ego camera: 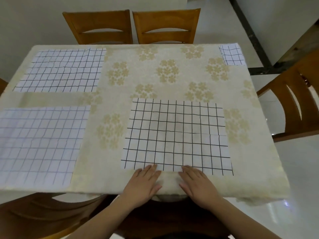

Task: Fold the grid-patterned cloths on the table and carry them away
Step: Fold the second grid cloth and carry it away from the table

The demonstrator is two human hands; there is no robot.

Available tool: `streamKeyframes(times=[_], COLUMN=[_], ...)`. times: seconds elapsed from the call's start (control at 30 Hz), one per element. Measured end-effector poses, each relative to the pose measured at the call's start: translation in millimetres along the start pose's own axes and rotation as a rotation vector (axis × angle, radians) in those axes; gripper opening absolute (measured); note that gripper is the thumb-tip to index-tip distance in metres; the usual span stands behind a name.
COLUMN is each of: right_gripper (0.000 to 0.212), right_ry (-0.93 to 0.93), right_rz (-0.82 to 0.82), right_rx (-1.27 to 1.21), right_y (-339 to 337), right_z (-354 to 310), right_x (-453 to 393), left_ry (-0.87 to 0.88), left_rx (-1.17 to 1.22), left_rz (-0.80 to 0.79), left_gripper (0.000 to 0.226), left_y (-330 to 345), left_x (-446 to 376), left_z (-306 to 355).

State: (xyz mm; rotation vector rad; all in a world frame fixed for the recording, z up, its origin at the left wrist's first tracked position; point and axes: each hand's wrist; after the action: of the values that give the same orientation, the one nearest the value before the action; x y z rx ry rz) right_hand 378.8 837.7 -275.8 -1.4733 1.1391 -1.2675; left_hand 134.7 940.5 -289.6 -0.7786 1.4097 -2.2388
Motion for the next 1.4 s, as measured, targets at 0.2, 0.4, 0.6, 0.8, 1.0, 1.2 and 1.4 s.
streamKeyframes(times=[0.2, 0.4, 0.6, 0.8, 1.0, 1.2, 1.4], right_gripper=[0.062, 0.061, 0.073, 0.073, 0.063, 0.058, 0.058], right_ry=[0.053, 0.166, 0.215, 0.169, 0.146, 0.035, -0.003], right_rz=[0.029, -0.033, -0.064, -0.041, 0.03, 0.062, 0.012], right_rx=[-0.016, 0.017, -0.003, 0.048, 0.068, 0.041, 0.065], right_y=[-8.8, -2.2, 9.3, 24.0, 8.5, -4.4, 6.5], right_z=[14.4, 30.1, 48.9, 92.4, 98.0, 58.5, 66.2], right_x=[-11.9, -32.1, -62.3, -67.0, -81.3, -134.0, -155.5], left_ry=[0.087, 0.018, -0.14, -0.291, -0.249, -0.172, -0.103], left_rx=[0.038, -0.015, -0.026, 0.036, 0.05, 0.032, -0.016], left_rz=[0.116, 0.061, 0.05, 0.13, 0.223, 0.232, 0.118], left_gripper=[0.045, 0.055, 0.062, 0.06, 0.056, 0.059, 0.058], left_y=[-9.6, -10.7, 11.6, 29.3, 16.3, -14.1, -20.4], left_x=[-20.9, -78.6, -101.7, -99.9, -108.3, -156.3, -168.9], left_z=[5.9, -1.1, -0.8, 23.1, 13.2, -16.2, -55.4])
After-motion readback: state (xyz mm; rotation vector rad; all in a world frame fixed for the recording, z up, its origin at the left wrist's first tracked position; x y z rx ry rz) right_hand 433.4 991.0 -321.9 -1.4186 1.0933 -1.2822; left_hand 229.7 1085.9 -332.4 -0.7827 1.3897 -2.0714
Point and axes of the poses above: each hand's wrist, its own x-axis away from the middle knuckle, its own y-axis out of the palm, z = x × y, and after that the axes turned 10 degrees about x, right-handed
